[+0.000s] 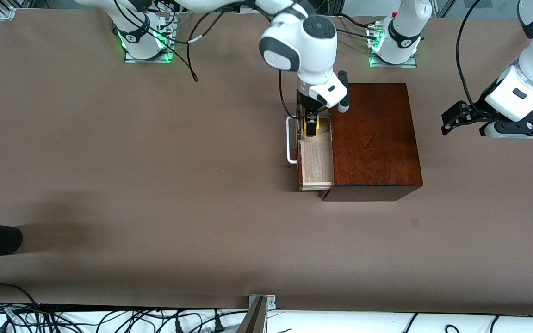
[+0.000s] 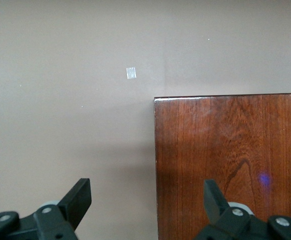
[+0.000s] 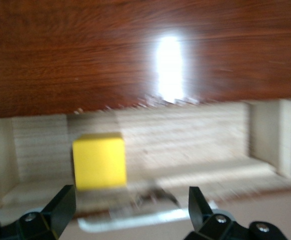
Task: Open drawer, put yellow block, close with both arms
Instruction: 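Lower the cube into the drawer and open the right gripper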
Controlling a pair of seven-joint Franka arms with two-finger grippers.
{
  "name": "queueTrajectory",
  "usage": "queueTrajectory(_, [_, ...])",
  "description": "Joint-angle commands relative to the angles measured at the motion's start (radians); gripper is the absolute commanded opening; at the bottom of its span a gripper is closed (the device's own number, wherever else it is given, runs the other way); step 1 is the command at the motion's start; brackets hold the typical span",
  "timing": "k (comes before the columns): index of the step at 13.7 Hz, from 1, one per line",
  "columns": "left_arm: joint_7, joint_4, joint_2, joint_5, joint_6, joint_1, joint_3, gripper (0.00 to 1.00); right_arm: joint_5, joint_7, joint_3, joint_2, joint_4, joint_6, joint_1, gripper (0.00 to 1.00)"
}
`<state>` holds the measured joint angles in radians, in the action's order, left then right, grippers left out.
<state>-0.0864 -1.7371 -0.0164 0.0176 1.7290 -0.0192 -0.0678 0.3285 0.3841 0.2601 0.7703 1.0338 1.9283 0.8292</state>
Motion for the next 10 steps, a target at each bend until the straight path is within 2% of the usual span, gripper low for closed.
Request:
queueTrajectory(1, [0.007, 0.011, -0.005, -0.007, -0.009, -0.001, -0.001, 1.00, -0.023, -0.054, -0.028, -0.152, 0.023, -0.133, -0.062, 1.00])
queueTrajectory(4, [0.007, 0.011, -0.005, -0.007, -0.011, -0.004, -0.003, 1.00, -0.040, -0.076, -0.032, -0.267, 0.026, -0.151, -0.229, 1.00])
queueTrajectory(6, [0.004, 0.011, -0.005, -0.008, -0.015, -0.008, -0.004, 1.00, -0.119, -0.070, -0.027, -0.366, 0.052, -0.172, -0.381, 1.00])
queueTrajectory(7, [0.004, 0.011, -0.005, -0.008, -0.029, -0.010, -0.004, 1.00, -0.159, -0.079, -0.027, -0.429, 0.124, -0.190, -0.450, 1.00])
queueTrajectory(10, [0.016, 0.014, -0.005, -0.008, -0.040, -0.011, -0.004, 1.00, -0.417, -0.080, -0.028, -0.602, 0.337, -0.199, -0.707, 1.00])
